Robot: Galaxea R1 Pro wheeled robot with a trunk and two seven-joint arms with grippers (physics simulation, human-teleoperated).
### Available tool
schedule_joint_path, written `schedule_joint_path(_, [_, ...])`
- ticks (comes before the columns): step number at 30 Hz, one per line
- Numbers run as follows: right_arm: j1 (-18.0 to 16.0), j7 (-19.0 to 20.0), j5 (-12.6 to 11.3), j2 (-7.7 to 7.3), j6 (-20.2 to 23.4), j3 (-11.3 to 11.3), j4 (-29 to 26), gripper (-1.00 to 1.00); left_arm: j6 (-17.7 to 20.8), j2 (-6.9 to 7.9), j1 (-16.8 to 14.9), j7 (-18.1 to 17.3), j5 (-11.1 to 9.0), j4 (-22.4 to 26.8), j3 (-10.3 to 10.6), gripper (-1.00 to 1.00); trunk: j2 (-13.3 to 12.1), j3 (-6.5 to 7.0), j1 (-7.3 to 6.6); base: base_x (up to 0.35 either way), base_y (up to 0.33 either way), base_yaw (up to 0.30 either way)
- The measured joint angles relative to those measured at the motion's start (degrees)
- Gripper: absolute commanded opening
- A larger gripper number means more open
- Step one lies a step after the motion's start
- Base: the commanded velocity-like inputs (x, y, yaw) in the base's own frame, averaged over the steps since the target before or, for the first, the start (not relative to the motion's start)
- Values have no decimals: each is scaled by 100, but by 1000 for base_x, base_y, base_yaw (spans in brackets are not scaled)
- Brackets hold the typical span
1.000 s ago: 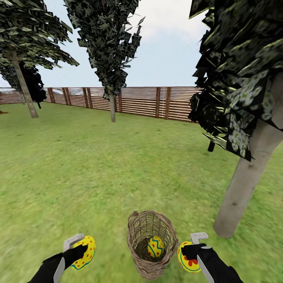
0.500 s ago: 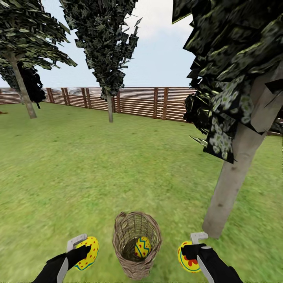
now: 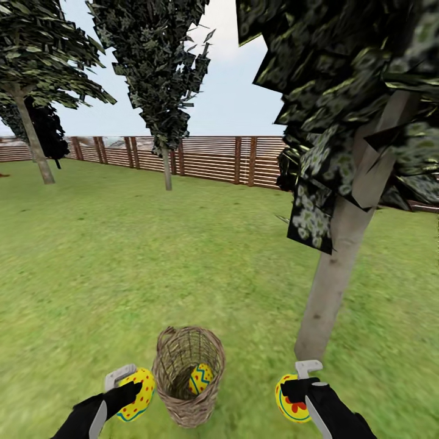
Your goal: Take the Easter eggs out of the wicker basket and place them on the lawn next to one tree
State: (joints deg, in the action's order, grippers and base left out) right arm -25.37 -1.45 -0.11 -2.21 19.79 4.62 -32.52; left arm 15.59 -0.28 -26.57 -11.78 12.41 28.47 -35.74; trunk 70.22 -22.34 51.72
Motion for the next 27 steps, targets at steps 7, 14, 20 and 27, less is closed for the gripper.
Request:
schedule_joint_path(7, [0, 0, -2, 1, 0, 0, 0, -100, 0, -20, 0, -2, -1, -84, 0, -100, -281, 126, -154, -81, -340, 0])
schedule_joint_path(14, [0, 0, -2, 1, 0, 0, 0, -100, -72, -161, -2, 476, -13, -173, 8, -100, -562, 252, -308, -81, -340, 0])
schedule_joint_path(20, [1, 0, 3, -8, 0, 0, 0, -100, -56, -112, -2, 434, -25, -240, -5, -100, -803, 360, -440, -81, -340, 0])
schedule_joint_path(27, [0, 0, 0, -8, 8, -1, 0, -100, -59, -121, -2, 442, -26, -241, 10, -100, -1084, 486, -594, -58, -340, -38])
